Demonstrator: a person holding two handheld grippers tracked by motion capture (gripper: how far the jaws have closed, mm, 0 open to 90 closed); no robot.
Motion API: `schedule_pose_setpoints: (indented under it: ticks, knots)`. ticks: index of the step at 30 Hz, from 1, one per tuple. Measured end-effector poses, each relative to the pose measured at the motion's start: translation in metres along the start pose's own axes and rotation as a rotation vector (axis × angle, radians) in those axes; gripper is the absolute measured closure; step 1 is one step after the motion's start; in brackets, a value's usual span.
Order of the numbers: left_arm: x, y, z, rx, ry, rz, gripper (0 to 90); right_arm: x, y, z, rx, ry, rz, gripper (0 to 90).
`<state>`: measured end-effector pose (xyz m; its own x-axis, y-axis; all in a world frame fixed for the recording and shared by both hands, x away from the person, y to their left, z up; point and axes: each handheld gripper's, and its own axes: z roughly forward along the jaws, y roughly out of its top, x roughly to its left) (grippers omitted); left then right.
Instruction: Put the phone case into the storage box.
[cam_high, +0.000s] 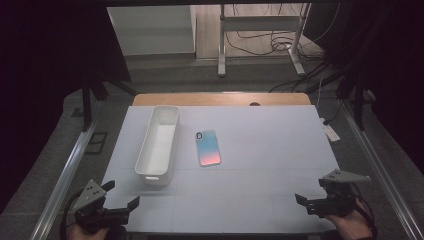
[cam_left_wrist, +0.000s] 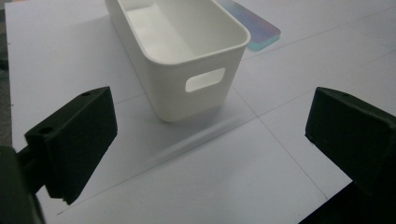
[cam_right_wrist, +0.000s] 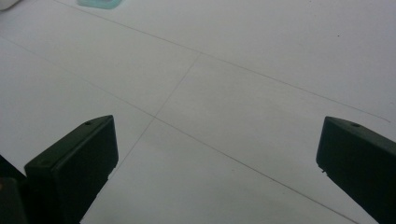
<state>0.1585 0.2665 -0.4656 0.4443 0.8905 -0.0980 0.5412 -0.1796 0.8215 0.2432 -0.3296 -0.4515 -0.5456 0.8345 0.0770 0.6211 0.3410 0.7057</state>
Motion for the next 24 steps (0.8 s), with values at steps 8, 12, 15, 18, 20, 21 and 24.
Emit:
schedule_pose_setpoints:
  ticks: [8, 12, 15, 18, 20, 21, 24]
  knots:
    - [0.001, 0.0, 0.0, -0.007, -0.005, -0.006, 2.8, 0.0, 0.004, 0.005, 0.023, 0.031, -0.023, 0.0]
    - [0.001, 0.0, 0.0, -0.005, -0.006, -0.006, 2.8, 0.0, 0.007, 0.006, 0.026, 0.042, -0.035, 0.0]
    - [0.001, 0.0, 0.0, -0.006, -0.007, -0.006, 2.8, 0.001, 0.011, 0.008, 0.033, 0.054, -0.05, 0.0]
    - [0.001, 0.0, -0.001, -0.007, -0.006, -0.009, 2.8, 0.001, 0.014, 0.01, 0.044, 0.059, -0.056, 0.0]
    - [0.001, 0.0, -0.001, -0.006, -0.007, -0.01, 2.8, 0.003, 0.017, 0.012, 0.055, 0.065, -0.055, 0.0]
    - [0.001, 0.0, 0.0, -0.007, -0.006, -0.009, 2.8, 0.003, 0.019, 0.013, 0.058, 0.067, -0.057, 0.0]
    - [0.001, 0.0, -0.001, -0.007, -0.005, -0.008, 2.8, 0.003, 0.025, 0.016, 0.062, 0.079, -0.062, 0.0]
